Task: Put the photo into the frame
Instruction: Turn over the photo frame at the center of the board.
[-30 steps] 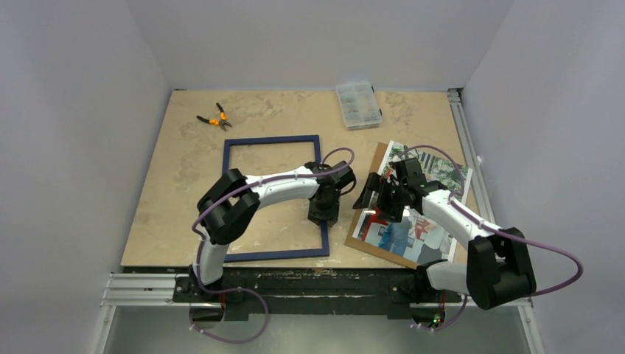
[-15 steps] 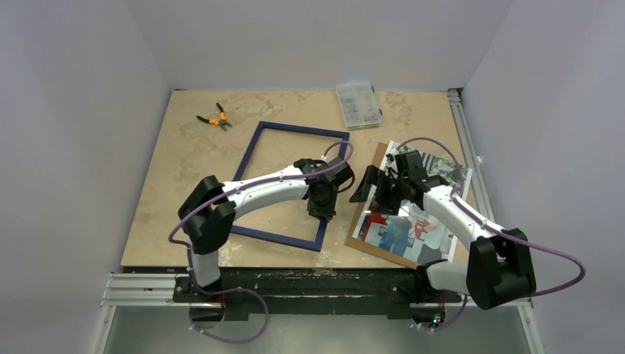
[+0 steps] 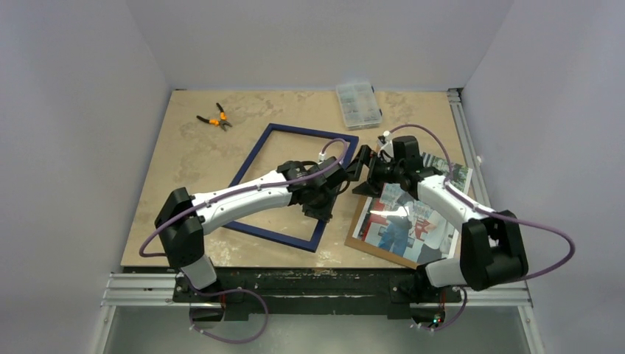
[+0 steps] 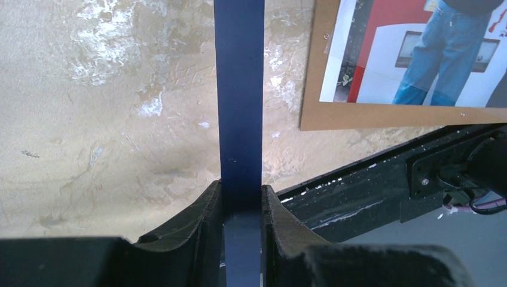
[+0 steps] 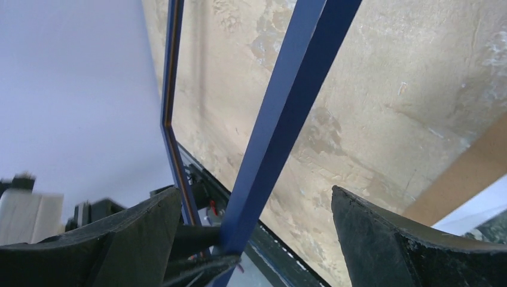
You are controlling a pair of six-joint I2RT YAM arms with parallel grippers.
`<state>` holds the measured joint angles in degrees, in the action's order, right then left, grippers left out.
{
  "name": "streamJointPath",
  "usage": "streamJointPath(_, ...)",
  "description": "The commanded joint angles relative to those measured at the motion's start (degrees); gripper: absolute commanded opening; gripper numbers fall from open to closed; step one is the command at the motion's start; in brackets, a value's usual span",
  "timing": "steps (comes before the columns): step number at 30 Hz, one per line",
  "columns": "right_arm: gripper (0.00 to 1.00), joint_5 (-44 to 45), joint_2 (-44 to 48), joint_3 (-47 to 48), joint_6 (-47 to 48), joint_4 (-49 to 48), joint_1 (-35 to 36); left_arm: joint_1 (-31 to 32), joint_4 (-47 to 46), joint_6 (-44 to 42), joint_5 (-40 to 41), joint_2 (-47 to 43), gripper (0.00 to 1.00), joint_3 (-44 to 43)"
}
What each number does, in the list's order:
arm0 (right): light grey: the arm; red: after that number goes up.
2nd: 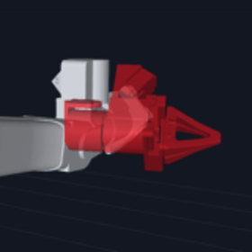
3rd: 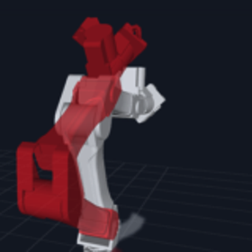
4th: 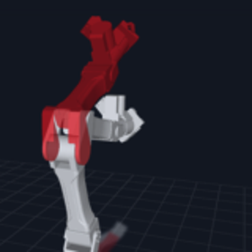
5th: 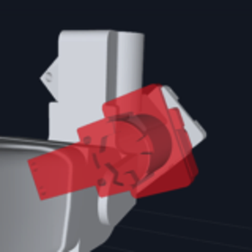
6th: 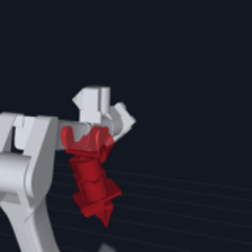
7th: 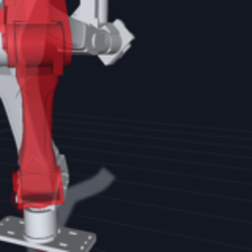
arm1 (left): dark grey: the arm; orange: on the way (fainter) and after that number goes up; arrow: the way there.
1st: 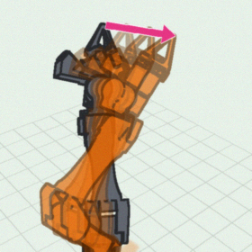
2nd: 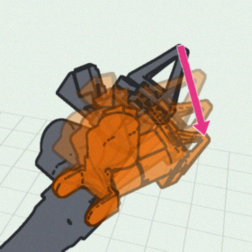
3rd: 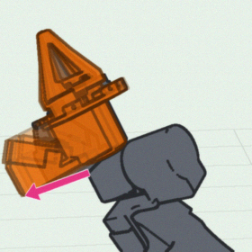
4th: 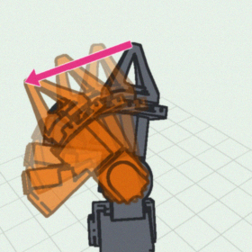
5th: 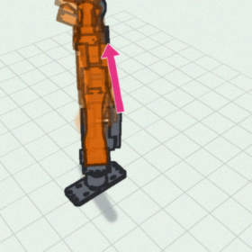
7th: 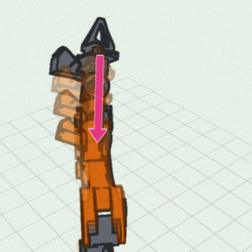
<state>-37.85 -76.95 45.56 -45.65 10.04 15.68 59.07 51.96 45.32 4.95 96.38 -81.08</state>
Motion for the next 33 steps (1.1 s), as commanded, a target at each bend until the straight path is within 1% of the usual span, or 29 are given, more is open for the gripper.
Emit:
streamJointPath(1, 0.94, -3.5, -4.6, 4.1, -4.3, -6.8, -0.2, 1.1, -1.4, -2.3, 2.5, -4.4, 0.00, -0.4)
streamJointPath(4, 0.93, -2.8, -7.6, 5.9, -4.5, -6.1, -0.2, 1.4, -1.5, -2.3, 2.6, -5.6, 0.00, 0.1)
streamJointPath(11, 0.89, -2.8, -12.9, 5.1, -10.7, -15.9, -0.5, 2.3, -2.0, -2.2, 3.7, -8.4, 0.00, 1.2)
streamJointPath(13, 0.86, -3.5, -13.8, 4.1, -13.1, -20.7, -0.6, 2.5, -2.5, -2.0, 3.7, -9.4, 0.00, 1.6)
streamJointPath(15, 0.79, -4.7, -14.7, 3.2, -15.4, -25.5, -0.8, 2.7, -3.0, -1.9, 3.8, -10.4, 0.00, 2.0)
streamJointPath(16, 0.73, -5.3, -15.0, 3.0, -16.4, -27.1, -0.8, 2.8, -3.2, -2.1, 3.9, -10.9, 0.00, 2.2)
streamJointPath(20, 0.56, -5.1, -14.7, 2.6, -18.3, -30.0, -1.1, 2.9, -4.2, -1.9, 4.5, -13.2, 0.00, 3.5)
streamJointPath(22, 0.42, -4.8, -14.1, 2.4, -18.7, -30.5, -1.1, 2.9, -4.5, -1.9, 4.6, -14.3, 0.00, 4.3)
streamJointPath(23, 0.30, -4.7, -13.7, 2.4, -18.7, -30.5, -1.1, 2.9, -4.5, -1.8, 4.9, -14.6, 0.00, 4.5)
streamJointPath(24, 0.21, -4.7, -13.3, 2.5, -18.6, -30.1, -1.1, 2.9, -4.4, -1.8, 5.2, -14.8, 0.00, 4.7)
streamJointPath(25, 0.15, -4.5, -12.7, 2.6, -18.4, -29.5, -1.1, 2.9, -4.0, -1.8, 5.5, -15.0, 0.03, 4.7)
streamJointPath(27, 0.07, -3.7, -11.3, 3.2, -17.5, -27.2, -1.1, 2.9, -3.6, -1.8, 6.0, -15.4, 0.21, 4.6)
streamJointPath(29, 0.03, -1.4, -9.6, 4.7, -15.1, -22.2, -1.1, 3.0, -3.7, -1.8, 6.5, -16.1, 0.50, 4.7)
streamJointPath(30, 0.01, -0.2, -8.6, 6.2, -13.9, -18.7, -1.1, 3.1, -4.0, -1.9, 6.7, -16.6, 0.64, 4.7)
streamJointPath(31, 0.00, 1.1, -7.6, 7.4, -12.8, -15.2, -1.0, 3.3, -4.2, -2.1, 7.1, -17.0, 0.75, 4.7)
streamJointPath(32, 0.00, 2.5, -6.4, 8.3, -12.0, -12.1, -1.0, 3.6, -4.2, -2.1, 7.7, -17.3, 0.82, 4.6)
streamJointPath(33, 0.00, 4.0, -5.3, 9.4, -11.1, -8.7, -1.0, 4.1, -4.3, -2.3, 8.3, -17.6, 0.87, 4.3)
